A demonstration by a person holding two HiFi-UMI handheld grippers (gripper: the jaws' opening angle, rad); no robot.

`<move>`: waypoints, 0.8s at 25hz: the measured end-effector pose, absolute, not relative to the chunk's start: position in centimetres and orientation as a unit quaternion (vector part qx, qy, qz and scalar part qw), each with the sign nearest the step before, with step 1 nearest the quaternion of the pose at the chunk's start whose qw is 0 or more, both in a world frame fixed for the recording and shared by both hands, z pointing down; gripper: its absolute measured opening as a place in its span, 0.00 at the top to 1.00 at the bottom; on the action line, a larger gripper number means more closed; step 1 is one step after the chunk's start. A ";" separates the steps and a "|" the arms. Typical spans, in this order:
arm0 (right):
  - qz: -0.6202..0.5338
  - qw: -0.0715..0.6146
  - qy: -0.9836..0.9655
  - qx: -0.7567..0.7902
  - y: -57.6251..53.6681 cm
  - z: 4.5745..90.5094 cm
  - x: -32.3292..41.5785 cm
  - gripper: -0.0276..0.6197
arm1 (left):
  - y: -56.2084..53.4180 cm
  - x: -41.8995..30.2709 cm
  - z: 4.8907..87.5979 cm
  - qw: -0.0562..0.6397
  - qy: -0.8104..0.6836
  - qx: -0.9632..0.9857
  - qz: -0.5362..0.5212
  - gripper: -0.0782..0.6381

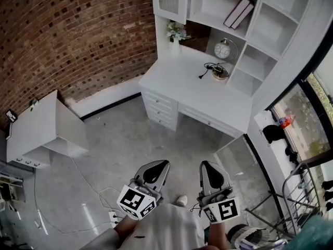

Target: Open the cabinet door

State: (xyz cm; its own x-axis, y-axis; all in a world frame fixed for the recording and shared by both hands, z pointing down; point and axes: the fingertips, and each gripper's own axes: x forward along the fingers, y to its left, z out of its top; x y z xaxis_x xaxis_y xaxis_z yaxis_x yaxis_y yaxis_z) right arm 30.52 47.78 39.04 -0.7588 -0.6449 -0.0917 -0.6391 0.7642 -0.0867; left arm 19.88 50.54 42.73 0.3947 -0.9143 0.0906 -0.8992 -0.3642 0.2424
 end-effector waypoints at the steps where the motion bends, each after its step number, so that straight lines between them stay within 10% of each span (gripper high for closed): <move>1: -0.024 0.056 0.937 -0.344 47.7 39.0 29.7 0.94 | 50.4 19.2 42.4 0.125 -0.548 0.827 -0.032 0.88; 20: 0.000 0.061 0.931 -0.359 46.0 38.9 17.2 0.94 | 48.3 6.3 43.3 0.127 -0.532 0.836 -0.046 0.88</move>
State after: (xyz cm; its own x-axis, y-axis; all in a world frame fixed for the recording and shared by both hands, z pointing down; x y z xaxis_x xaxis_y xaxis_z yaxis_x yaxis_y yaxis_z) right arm 17.18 45.96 38.88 -0.7342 -0.6695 -0.1131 -0.6695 0.7415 -0.0433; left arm 6.31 48.34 43.25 0.4291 -0.9014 0.0574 -0.8780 -0.4013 0.2610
